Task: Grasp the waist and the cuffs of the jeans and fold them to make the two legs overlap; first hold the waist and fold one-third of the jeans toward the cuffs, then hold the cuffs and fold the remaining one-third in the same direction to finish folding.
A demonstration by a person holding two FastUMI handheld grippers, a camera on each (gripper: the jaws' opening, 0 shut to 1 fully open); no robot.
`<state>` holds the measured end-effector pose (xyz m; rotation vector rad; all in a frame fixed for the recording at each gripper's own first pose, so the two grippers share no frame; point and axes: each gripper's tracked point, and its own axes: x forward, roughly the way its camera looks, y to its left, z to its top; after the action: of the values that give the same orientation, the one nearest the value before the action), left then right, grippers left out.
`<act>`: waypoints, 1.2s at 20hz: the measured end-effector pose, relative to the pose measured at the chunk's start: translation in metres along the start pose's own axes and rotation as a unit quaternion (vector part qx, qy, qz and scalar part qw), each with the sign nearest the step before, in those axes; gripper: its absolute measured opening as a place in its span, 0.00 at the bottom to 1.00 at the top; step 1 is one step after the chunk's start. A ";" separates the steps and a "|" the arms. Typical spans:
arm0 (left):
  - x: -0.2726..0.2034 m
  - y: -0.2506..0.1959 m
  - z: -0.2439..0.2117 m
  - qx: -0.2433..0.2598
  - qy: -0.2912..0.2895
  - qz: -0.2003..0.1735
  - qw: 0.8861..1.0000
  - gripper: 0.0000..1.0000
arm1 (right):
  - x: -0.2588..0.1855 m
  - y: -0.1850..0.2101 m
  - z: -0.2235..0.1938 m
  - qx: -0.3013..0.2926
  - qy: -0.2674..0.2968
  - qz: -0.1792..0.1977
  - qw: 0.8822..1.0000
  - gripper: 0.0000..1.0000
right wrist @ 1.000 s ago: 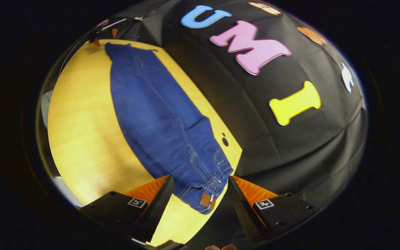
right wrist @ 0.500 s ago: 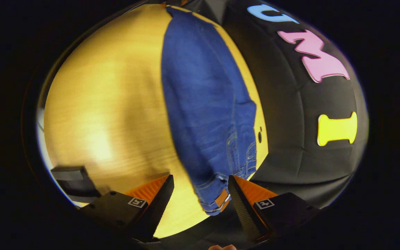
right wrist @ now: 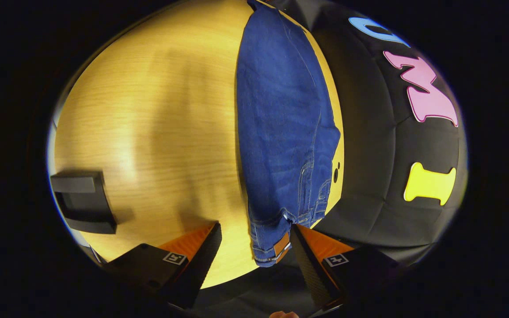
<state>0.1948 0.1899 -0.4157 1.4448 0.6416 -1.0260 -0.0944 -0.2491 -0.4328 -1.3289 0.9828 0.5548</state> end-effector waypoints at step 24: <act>-0.014 0.064 0.016 -0.208 -0.023 -0.095 0.973 0.06 | -0.005 -0.081 -0.021 0.299 0.111 -0.053 0.946 0.06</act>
<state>0.2394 0.1667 -0.3712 1.0037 0.9146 -0.9974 -0.0367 -0.2846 -0.3839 -0.8948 1.1418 0.0051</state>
